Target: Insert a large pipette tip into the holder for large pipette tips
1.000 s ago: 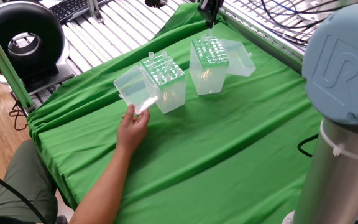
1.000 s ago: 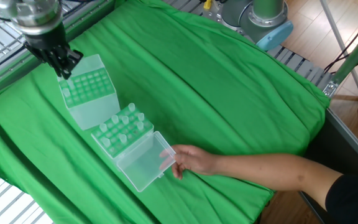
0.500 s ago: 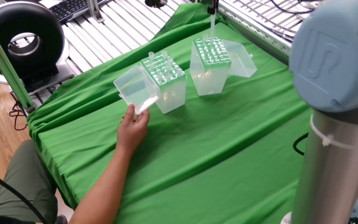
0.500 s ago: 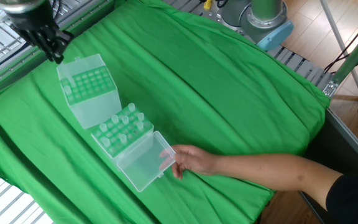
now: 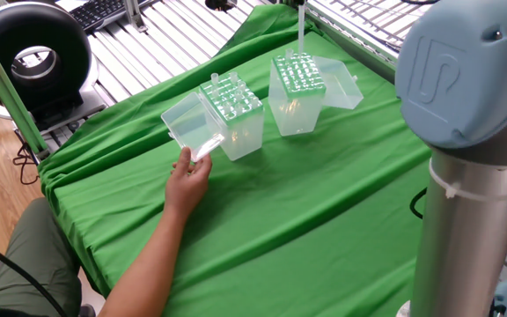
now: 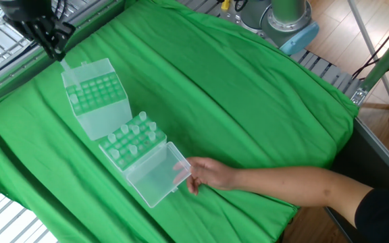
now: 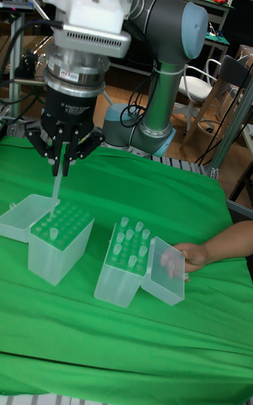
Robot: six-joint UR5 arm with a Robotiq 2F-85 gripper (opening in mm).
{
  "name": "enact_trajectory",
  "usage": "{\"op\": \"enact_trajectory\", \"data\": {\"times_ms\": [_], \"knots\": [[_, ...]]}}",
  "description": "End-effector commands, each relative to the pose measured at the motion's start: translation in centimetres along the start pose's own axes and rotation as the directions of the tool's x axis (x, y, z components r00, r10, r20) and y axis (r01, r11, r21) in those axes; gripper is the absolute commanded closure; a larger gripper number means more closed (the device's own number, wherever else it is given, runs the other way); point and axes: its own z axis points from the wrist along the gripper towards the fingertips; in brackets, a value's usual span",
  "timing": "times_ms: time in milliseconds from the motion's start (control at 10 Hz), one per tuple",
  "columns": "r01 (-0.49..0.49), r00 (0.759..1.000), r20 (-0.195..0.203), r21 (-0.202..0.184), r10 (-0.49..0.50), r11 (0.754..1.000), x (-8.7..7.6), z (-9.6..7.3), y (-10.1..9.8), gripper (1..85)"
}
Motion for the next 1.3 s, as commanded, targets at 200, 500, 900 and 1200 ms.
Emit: {"op": "enact_trajectory", "data": {"times_ms": [200, 500, 900, 1200], "knots": [[-0.015, 1.000, -0.001, -0.001, 0.015, 1.000, 1.3, -2.0, 1.3, 84.7], [-0.054, 0.998, 0.040, -0.049, 0.056, 0.997, 0.9, -2.3, 4.3, 84.7], [-0.125, 0.992, 0.030, -0.018, 0.125, 0.992, 1.0, -1.2, 5.7, 84.7], [-0.066, 0.998, 0.002, 0.109, 0.066, 0.992, 1.9, -1.3, 2.5, 84.7]]}}
